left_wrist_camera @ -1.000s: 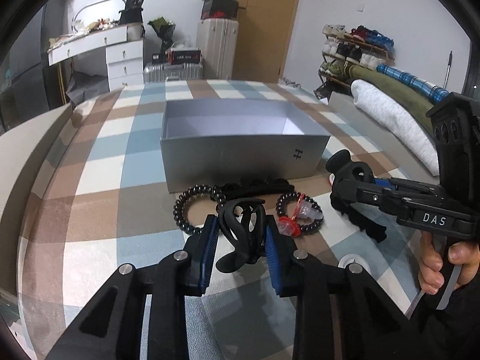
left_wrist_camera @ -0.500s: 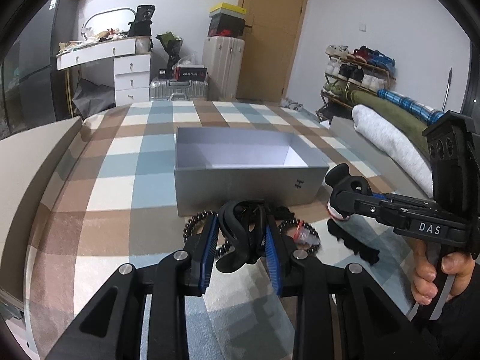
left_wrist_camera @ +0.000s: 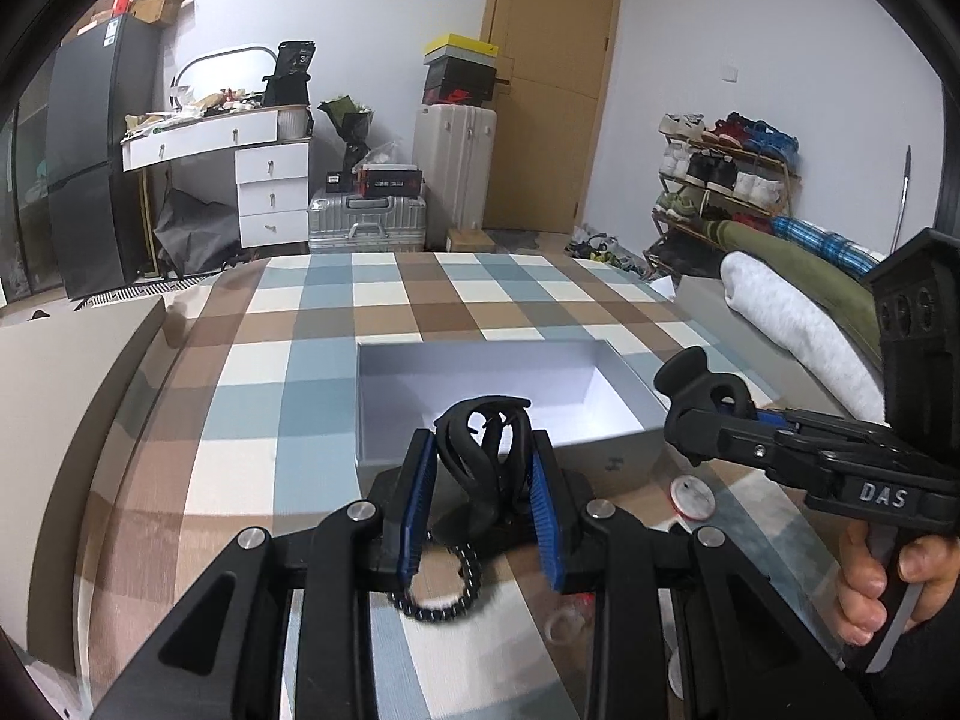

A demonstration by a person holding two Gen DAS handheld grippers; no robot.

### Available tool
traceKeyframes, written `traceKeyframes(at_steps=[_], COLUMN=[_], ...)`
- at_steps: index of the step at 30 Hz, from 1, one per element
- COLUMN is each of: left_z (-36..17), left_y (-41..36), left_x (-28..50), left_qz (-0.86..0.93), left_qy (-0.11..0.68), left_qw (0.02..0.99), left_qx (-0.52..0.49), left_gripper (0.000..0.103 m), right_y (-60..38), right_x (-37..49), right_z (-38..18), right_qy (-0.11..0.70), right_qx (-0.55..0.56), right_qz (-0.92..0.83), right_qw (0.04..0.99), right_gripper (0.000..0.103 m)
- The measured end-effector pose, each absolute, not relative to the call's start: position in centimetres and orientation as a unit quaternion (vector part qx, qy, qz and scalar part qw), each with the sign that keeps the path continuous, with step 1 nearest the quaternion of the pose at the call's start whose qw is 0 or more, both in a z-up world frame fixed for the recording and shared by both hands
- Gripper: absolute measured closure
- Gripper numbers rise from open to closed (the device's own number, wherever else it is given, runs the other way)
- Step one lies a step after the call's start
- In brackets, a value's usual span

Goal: Organize jewelry
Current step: 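Carry both black claw clips into the grey box and open both tools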

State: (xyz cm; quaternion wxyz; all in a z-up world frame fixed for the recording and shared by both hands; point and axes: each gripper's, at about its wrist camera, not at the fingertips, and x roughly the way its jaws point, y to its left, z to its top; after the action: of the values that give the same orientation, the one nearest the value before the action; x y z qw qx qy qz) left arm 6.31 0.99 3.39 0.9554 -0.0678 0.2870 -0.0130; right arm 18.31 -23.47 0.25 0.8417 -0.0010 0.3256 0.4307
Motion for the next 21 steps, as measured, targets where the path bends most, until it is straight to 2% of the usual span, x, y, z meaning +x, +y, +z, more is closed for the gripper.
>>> traceKeyframes(at_steps=[21], left_z=[2.4], left_y=[0.6], left_x=[10.0], left_qz=[0.008], left_qy=[0.303], left_qw=[0.951], left_qx=[-0.059], left_gripper=[0.078], right_y=[-20.5], right_x=[21.9], right_z=[-0.2], right_qy=[0.345], right_qx=[0.0], right_qz=[0.425], right_qw=[0.837], right_gripper=[0.071])
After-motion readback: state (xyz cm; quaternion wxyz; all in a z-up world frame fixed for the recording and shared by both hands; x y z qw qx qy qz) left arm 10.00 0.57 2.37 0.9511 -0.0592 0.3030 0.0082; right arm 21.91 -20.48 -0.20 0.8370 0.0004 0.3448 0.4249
